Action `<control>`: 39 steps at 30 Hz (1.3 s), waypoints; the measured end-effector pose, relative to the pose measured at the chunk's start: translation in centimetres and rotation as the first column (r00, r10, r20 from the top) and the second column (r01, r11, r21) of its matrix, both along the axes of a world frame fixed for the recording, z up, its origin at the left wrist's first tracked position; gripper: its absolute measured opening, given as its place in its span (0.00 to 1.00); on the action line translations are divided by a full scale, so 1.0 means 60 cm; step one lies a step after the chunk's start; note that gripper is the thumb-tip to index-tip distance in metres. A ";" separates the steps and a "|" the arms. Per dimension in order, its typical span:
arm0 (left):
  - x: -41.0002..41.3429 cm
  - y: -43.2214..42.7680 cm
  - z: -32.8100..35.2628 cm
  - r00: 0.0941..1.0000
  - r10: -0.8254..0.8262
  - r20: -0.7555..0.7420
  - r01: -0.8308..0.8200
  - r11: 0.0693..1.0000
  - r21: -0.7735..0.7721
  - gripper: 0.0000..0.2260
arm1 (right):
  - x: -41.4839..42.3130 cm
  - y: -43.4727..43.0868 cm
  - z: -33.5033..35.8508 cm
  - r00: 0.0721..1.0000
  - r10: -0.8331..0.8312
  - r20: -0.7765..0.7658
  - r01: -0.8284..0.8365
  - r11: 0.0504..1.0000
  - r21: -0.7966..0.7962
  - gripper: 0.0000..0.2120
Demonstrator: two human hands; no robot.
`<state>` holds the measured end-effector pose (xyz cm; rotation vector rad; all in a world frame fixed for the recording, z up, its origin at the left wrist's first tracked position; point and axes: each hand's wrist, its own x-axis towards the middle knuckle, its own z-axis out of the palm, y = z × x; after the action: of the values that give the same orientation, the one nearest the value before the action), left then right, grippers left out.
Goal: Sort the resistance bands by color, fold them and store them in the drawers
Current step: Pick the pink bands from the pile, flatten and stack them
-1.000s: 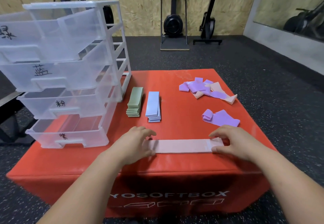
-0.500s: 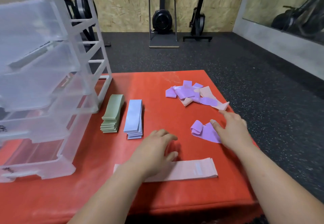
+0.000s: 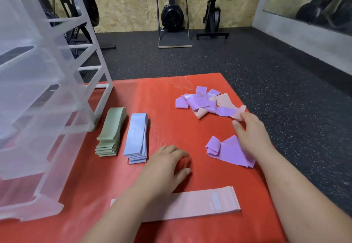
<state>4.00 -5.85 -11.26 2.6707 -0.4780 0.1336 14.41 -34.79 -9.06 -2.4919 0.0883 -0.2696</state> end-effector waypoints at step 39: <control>-0.055 0.010 0.051 0.878 0.235 -0.417 -0.472 0.568 -0.674 0.12 | -0.185 0.111 0.053 0.973 0.217 -0.083 -0.215 0.976 0.031 0.05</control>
<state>0.72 -5.23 -8.20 1.8379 0.2182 0.0476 3.31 -28.12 -5.86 -2.4655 -0.1437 -0.0691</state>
